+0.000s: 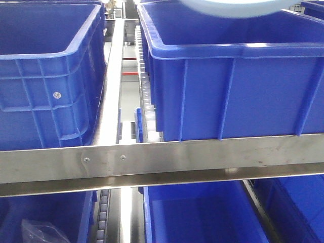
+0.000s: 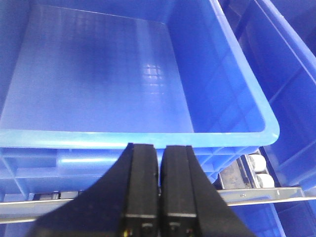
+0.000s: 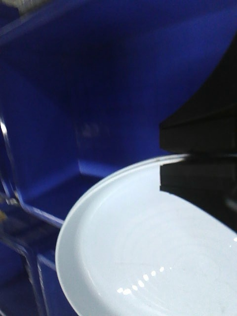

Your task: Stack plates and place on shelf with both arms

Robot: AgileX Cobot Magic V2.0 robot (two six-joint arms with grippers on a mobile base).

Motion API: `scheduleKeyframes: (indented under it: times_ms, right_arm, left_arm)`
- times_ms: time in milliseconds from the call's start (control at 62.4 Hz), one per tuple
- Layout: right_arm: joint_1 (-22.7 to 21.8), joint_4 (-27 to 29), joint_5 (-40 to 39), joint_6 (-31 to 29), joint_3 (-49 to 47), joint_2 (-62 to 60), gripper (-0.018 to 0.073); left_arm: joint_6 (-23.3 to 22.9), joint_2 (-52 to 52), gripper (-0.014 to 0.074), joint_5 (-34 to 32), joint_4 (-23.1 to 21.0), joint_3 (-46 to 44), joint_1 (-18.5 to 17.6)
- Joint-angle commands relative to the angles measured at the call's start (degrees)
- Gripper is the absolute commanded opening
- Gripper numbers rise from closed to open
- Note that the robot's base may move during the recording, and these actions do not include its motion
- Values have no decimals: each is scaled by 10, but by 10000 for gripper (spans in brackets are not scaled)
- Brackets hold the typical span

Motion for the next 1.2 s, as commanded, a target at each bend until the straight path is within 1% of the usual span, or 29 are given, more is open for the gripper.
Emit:
scheduleKeyframes:
  times_ms: [0, 224, 385, 433, 465, 497, 513, 529, 545, 577, 641, 657, 849, 962, 1058, 1154, 1170, 1186]
  right_arm:
    - [-31, 1, -53, -2, -60, 29, 48]
    - [-65, 1, -54, -2, -173, 161, 48]
    - [-73, 1, -42, -2, -256, 260, 50]
    - [-73, 1, -32, -2, -277, 283, 78]
    - [-73, 1, -19, -2, -290, 296, 134]
    - [-72, 1, -2, -2, -308, 308, 218]
    - [-72, 1, 9, -2, -313, 312, 281]
    - [-72, 1, 15, -2, -318, 315, 326]
    - [-72, 1, 22, -2, -324, 320, 395]
    - [-72, 1, 27, -2, -330, 324, 482]
    - [-72, 1, 27, -2, -334, 328, 631]
    - [-72, 1, 28, -2, -334, 328, 634]
    - [-72, 1, 75, -2, -334, 307, 542]
    - [-71, 1, 95, -2, -322, 271, 450]
    - [-71, 1, 81, -2, -283, 221, 298]
    - [-71, 1, 45, -2, -213, 144, 57]
    - [-71, 1, 32, -2, -198, 128, 35]
    - [-71, 1, 28, -2, -193, 118, 48]
  left_arm:
    - [-3, -2, 101, -46, -7, -16, -3]
    - [-3, -2, 101, -46, -7, -16, -3]
    - [-3, -2, 101, -46, -7, -16, -3]
    - [-3, -2, 101, -46, -7, -16, -3]
    - [-3, -2, 101, -46, -7, -16, -3]
    - [-3, -2, 101, -46, -7, -16, -3]
    - [-3, -2, 101, -46, -7, -16, -3]
    - [-3, -2, 101, -46, -7, -16, -3]
    - [-3, -2, 101, -46, -7, -16, -3]
    - [-3, -2, 101, -46, -7, -16, -3]
    - [-3, -2, 101, -46, -7, -16, -3]
    - [-3, -2, 101, -46, -7, -16, -3]
    - [-3, -2, 101, -46, -7, -16, -3]
    - [-3, -2, 101, -46, -7, -16, -3]
    - [-3, -2, 101, -46, -7, -16, -3]
    - [-3, -2, 101, -46, -7, -16, -3]
    - [-3, -2, 101, -46, -7, -16, -3]
    - [-3, -2, 101, -46, -7, -16, -3]
